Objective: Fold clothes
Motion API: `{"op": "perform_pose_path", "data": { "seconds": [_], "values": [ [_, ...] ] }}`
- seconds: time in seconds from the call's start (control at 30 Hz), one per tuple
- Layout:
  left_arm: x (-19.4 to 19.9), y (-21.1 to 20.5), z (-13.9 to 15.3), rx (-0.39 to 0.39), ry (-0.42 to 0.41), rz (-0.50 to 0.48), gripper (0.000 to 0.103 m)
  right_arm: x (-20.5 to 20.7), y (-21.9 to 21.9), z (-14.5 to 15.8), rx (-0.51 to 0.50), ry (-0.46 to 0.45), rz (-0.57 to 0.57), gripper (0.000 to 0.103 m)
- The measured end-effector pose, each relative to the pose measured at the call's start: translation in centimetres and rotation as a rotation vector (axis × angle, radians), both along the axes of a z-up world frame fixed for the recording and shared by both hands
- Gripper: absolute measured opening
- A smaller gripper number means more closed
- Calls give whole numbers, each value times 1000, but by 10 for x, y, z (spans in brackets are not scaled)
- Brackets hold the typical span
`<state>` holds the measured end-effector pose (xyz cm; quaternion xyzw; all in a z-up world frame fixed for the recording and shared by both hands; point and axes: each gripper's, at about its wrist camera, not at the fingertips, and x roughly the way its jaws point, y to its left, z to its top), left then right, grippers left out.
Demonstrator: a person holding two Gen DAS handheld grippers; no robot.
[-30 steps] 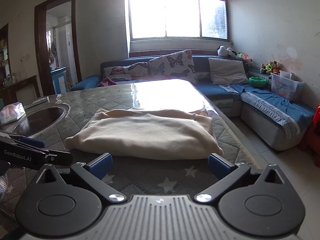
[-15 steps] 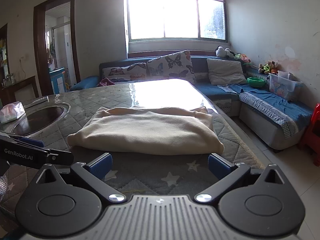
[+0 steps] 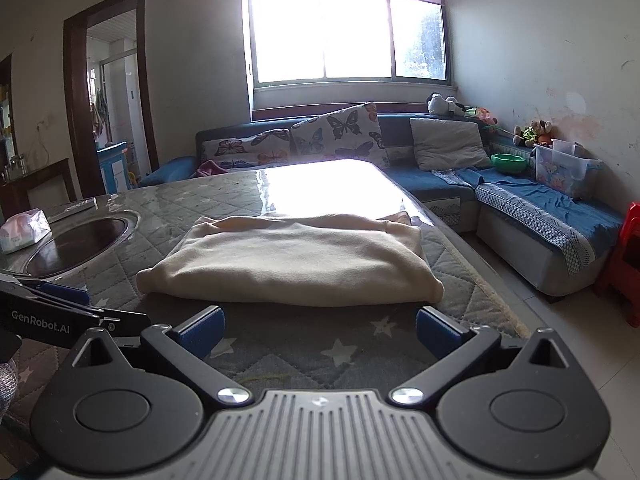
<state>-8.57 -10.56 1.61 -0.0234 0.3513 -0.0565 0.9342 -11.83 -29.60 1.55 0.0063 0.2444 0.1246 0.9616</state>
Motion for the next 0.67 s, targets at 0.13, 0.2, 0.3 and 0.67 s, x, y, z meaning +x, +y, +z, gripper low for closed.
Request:
{"op": "perform_pose_path", "data": {
  "seconds": [0.13, 0.2, 0.3, 0.67],
  "values": [
    [-1, -1, 0, 2, 0, 0, 103, 0, 1, 0, 1, -1, 0, 103],
    [-1, -2, 0, 2, 0, 1, 103, -1, 1, 0, 4, -2, 0, 103],
    [-1, -2, 0, 3, -1, 0, 103, -2, 1, 0, 5, -2, 1, 103],
    [0, -2, 0, 11, 5, 8, 103, -1, 2, -1, 5, 3, 3, 103]
  ]
}}
